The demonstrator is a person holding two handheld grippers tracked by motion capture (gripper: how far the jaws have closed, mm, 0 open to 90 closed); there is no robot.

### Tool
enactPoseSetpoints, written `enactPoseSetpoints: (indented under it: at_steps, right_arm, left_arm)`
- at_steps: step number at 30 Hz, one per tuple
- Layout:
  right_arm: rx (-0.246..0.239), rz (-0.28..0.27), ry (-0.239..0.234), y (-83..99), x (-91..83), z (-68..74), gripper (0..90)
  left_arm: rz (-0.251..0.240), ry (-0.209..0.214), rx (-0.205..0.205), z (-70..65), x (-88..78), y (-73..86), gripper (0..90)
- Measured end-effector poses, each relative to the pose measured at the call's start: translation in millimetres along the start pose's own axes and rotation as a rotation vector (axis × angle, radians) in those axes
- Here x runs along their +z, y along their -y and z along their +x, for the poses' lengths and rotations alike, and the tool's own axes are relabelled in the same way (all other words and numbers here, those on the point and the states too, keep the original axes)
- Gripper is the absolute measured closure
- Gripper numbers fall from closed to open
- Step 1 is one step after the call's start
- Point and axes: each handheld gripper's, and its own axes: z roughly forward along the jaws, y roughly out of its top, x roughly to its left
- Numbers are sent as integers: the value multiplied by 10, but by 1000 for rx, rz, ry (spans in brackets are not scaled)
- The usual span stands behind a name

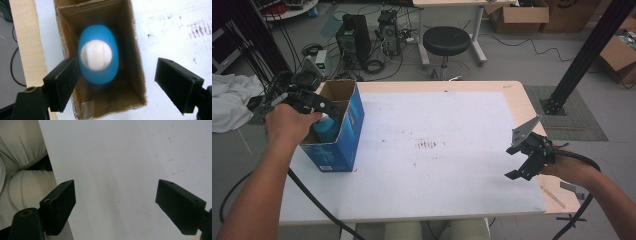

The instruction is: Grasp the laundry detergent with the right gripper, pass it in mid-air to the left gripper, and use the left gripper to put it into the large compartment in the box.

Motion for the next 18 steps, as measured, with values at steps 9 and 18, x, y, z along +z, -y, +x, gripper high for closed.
enactPoseSetpoints:
  at_steps: [9, 18]
  right_arm:
    - [-3, 0, 1, -18, -6, 0, 161]
    - [-7, 0, -1, -43, 6, 5, 161]
  left_arm:
    - [-9, -6, 45, -150, -125, -45, 193]
    - [-25, -7, 126, -401, -182, -75, 185]
